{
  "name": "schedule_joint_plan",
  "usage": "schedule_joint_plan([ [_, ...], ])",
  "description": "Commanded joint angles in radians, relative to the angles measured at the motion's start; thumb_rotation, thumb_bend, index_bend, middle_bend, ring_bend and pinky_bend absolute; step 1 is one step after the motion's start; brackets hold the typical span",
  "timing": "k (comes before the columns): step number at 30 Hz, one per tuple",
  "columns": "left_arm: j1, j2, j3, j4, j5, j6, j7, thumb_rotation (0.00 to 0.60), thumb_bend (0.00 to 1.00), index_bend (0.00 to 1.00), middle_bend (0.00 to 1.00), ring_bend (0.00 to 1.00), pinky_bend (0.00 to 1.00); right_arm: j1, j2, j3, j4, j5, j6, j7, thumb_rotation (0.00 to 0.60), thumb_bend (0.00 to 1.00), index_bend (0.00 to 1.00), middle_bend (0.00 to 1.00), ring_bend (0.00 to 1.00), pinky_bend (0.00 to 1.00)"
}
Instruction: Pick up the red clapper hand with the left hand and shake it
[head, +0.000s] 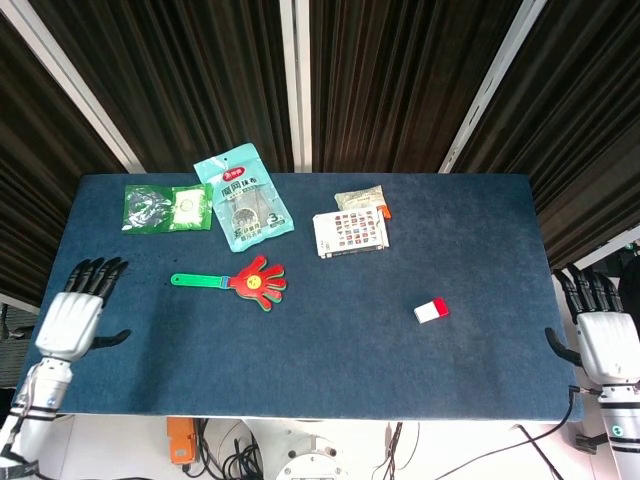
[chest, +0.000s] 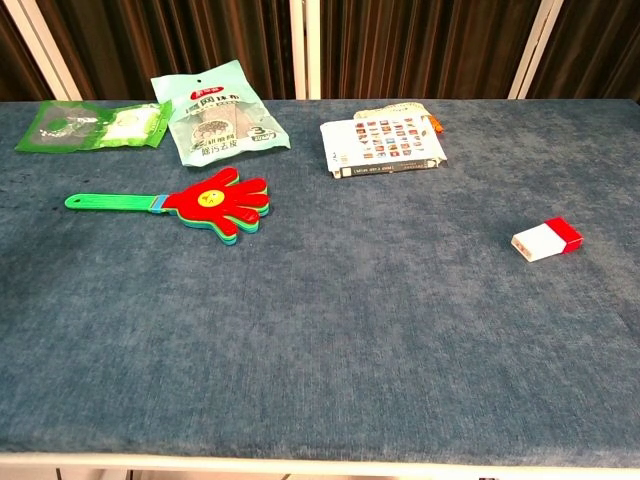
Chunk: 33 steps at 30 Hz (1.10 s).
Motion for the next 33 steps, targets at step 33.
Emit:
schedule_joint_plan([
  [33,-0.423,-0.427,-0.074,0.505,-0.187,-0.529,-0.223,0.6,0.06,0.26,0.08,0.0,0.06,-0.021,-0.012,0.0,0.085,0.022,0.01,0.082,0.6,0.26,0.0,0.0,0.0,0.0],
])
